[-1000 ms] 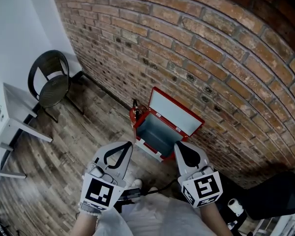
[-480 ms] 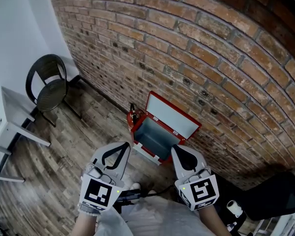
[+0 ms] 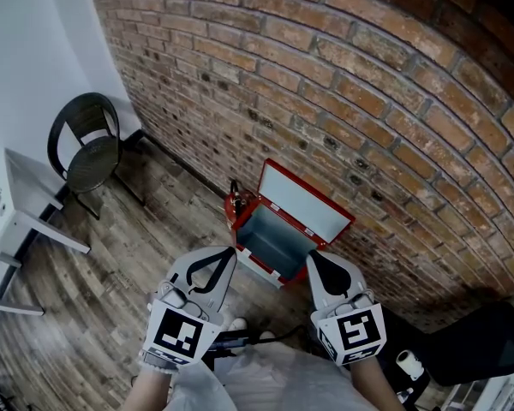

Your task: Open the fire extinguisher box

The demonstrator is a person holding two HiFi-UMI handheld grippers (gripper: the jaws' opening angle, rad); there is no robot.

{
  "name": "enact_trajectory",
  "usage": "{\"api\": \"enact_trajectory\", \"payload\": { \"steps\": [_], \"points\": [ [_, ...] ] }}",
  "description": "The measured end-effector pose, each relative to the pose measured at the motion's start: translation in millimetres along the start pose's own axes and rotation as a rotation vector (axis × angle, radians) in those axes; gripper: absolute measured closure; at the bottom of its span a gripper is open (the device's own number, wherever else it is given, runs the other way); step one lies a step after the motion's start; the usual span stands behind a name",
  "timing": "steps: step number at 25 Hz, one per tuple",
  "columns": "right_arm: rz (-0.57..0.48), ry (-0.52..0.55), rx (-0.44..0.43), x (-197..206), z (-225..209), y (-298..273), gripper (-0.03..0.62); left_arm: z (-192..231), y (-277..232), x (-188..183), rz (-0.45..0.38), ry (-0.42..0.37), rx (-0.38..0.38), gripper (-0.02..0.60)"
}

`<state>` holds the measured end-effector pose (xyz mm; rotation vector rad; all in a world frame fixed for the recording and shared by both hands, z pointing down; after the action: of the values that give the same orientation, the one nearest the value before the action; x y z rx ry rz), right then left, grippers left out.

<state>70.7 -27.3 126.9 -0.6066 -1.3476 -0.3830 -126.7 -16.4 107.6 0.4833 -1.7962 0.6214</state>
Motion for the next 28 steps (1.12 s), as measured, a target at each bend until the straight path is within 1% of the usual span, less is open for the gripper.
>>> {"api": "enact_trajectory", "payload": {
  "steps": [9, 18, 28],
  "points": [
    [-0.003, 0.005, 0.006, -4, 1, 0, 0.589, 1, 2, -1, 0.003, 0.001, 0.008, 0.584],
    [0.002, 0.023, -0.005, -9, 8, 0, 0.589, 1, 5, -2, -0.003, 0.000, 0.016, 0.584],
    [0.007, 0.010, -0.008, 0, 11, 1, 0.589, -2, 4, 4, -0.003, 0.003, 0.002, 0.584]
  ]
}}
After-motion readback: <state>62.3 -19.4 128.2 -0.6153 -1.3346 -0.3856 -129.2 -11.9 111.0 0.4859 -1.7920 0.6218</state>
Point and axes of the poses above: the fingertips, and each gripper's own axes: y backward along the fingers, z to its left, x out of its underside, the point moved 7 cm from there along y, backward along the fingers, and after that the axes turned 6 degrees about -z, right-handed, at the moved point
